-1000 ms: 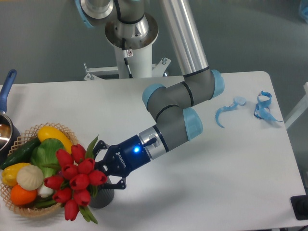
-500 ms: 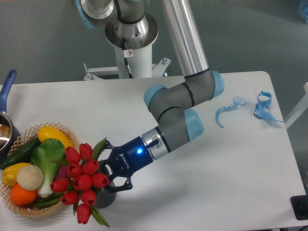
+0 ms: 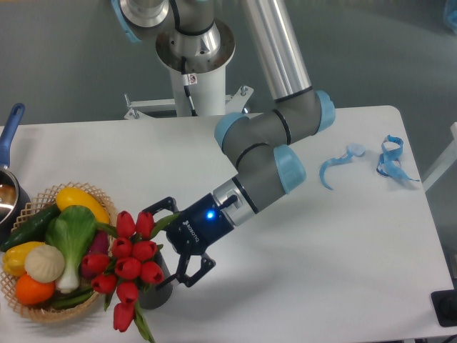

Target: Insert the flowers into the vase

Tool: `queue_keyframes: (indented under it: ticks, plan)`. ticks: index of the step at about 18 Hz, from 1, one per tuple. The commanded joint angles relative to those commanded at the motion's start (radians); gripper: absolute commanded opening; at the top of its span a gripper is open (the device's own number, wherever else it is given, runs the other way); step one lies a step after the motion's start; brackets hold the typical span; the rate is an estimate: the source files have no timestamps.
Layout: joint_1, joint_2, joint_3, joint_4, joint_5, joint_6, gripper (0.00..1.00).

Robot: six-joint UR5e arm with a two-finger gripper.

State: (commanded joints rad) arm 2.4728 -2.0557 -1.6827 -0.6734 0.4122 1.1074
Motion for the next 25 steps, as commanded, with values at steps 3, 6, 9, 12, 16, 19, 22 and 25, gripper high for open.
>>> queue_keyframes:
  ticks: [3, 6, 9, 12, 16, 19, 22, 25]
  plan:
    - [0.014, 0.045, 0.005, 0.0, 0.202, 0.015, 1.0]
    - [0.041, 0.097, 0.015, -0.002, 0.408, 0.089, 1.0]
    - [0.086, 0.149, 0.009, -0.003, 0.647, 0.182, 1.0]
    - [0.123, 0.193, 0.05, -0.009, 0.814, 0.192, 1.0]
    - [0.162, 0.268, 0.04, -0.084, 1.049, 0.265, 1.0]
    - [0.241, 0.342, 0.052, -0.26, 1.059, 0.398, 1.0]
    - [0.325, 0.42, 0.052, -0.418, 1.08, 0.552, 1.0]
    - [0.388, 0.468, 0.038, -0.508, 1.08, 0.665, 1.0]
